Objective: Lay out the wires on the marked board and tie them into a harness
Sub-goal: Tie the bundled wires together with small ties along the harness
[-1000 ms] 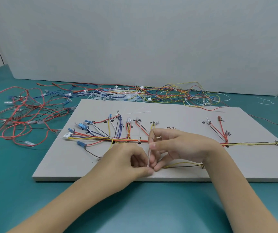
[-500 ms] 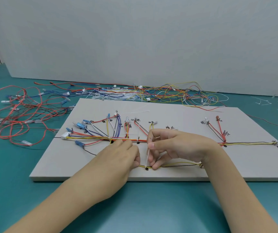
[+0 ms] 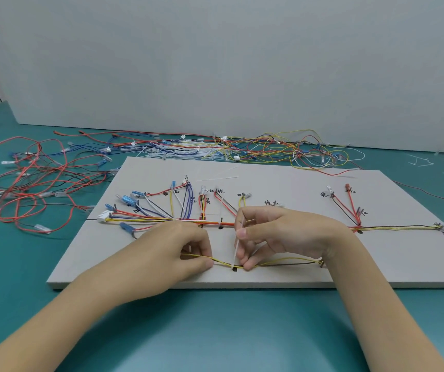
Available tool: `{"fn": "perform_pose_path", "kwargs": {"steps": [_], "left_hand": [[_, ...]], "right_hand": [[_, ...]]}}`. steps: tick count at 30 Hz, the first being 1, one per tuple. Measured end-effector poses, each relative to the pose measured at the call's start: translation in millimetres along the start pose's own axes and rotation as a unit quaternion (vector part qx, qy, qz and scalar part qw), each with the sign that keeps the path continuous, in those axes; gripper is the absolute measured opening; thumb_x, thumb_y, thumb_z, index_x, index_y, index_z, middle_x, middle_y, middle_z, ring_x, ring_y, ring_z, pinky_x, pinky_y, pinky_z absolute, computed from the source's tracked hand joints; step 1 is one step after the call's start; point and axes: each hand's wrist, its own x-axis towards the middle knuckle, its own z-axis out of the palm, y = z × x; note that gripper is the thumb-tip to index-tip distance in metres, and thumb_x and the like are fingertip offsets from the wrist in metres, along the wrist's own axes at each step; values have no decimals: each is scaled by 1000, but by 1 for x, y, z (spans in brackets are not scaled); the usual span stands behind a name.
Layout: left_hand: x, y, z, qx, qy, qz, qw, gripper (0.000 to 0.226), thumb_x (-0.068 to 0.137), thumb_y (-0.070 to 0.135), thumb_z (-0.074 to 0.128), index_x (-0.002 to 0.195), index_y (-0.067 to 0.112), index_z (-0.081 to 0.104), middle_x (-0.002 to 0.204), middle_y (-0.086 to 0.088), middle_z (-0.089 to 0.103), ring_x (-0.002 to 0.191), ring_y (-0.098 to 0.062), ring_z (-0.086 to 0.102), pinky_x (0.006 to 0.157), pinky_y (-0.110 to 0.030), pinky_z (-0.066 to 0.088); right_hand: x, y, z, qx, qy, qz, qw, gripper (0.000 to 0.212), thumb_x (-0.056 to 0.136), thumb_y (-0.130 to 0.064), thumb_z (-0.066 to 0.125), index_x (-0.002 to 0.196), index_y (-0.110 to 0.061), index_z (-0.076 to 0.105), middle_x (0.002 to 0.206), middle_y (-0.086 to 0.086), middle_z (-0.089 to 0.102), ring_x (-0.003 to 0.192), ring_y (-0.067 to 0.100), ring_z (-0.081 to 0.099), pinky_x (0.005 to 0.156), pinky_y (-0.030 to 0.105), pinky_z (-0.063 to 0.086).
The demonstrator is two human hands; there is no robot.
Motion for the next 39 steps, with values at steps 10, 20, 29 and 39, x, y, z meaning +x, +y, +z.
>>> {"fn": "perform_pose_path", "kwargs": {"steps": [10,20,29,39], "left_hand": [[0,6,1,26,15,-58,998,15,69,49,56,66,34,59,73,21,58,90,5,44,77,-15,25],[-4,17,5,115,79,-39,989,11,81,30,62,71,28,67,73,15,55,84,-3,44,81,-27,30],[3,31,12,-70,74,-18,995,3,79,39,76,81,38,76,80,19,64,87,0,55,69,-10,35],[8,28,24,-176,64,-58,981,9,78,22,80,74,30,77,74,15,66,69,-1,59,61,-10,39]], "right_hand": [[-3,-1,-3,-4,-1,-11,1000,9,99,-8,50,90,-7,51,79,13,67,79,29,64,77,34,58],[-6,-1,-2,-17,-4,3,1000,8,100,-6,46,93,-7,49,89,16,66,86,25,64,86,35,57],[-7,-3,-2,-33,-3,4,999,8,102,-7,45,95,-6,48,96,20,65,92,25,63,92,39,56],[-8,-2,-3,-23,-8,-9,1000,8,102,-10,46,94,-8,48,97,20,64,90,27,64,90,40,56]]}}
